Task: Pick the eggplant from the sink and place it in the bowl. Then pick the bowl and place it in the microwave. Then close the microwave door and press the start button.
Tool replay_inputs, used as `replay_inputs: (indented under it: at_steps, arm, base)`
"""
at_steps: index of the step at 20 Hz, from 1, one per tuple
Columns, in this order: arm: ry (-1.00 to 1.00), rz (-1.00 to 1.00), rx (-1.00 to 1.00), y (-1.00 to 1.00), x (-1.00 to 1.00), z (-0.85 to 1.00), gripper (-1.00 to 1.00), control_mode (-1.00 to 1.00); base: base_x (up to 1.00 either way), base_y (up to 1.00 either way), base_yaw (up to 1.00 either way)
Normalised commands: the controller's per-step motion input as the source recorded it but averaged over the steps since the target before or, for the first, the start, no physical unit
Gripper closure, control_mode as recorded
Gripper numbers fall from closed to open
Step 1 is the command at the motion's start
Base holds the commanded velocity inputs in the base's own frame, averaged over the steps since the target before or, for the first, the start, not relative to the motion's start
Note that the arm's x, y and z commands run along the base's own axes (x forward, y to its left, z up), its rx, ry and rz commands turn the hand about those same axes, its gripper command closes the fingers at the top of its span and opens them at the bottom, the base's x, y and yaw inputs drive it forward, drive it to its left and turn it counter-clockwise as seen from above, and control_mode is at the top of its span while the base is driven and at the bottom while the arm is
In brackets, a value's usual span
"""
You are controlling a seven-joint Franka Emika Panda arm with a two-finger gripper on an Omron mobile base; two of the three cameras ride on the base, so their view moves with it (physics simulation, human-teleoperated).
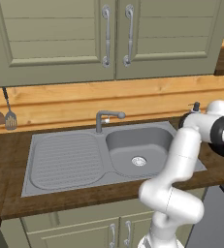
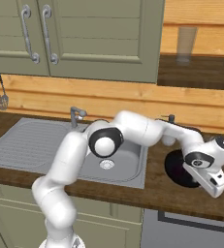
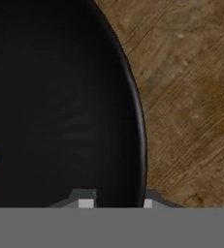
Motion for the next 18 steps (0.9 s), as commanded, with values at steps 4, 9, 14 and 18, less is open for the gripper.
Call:
replay_inputs:
  at_steps: [4,9,14,18]
  arm:
    - [-0.11,0.0,0.03,-0.02,-0.61,0.37,1.0,-1.0]
    - [-0.18,0.0,0.0,0.0,-0.92,0.85,1.0,-1.0]
    - [-0.05,0.0,-0.01,0.39,-0.78,0.88,1.0,-1.0]
    - [0.0,0.0,-0.08,0.86,-0.34,0.66,1.0,-1.0]
  base:
    - [0.0,0.0,0.0]
    - [0.0,0.0,0.0]
    - [0.0,0.0,0.0]
    - [0.0,0.0,0.0]
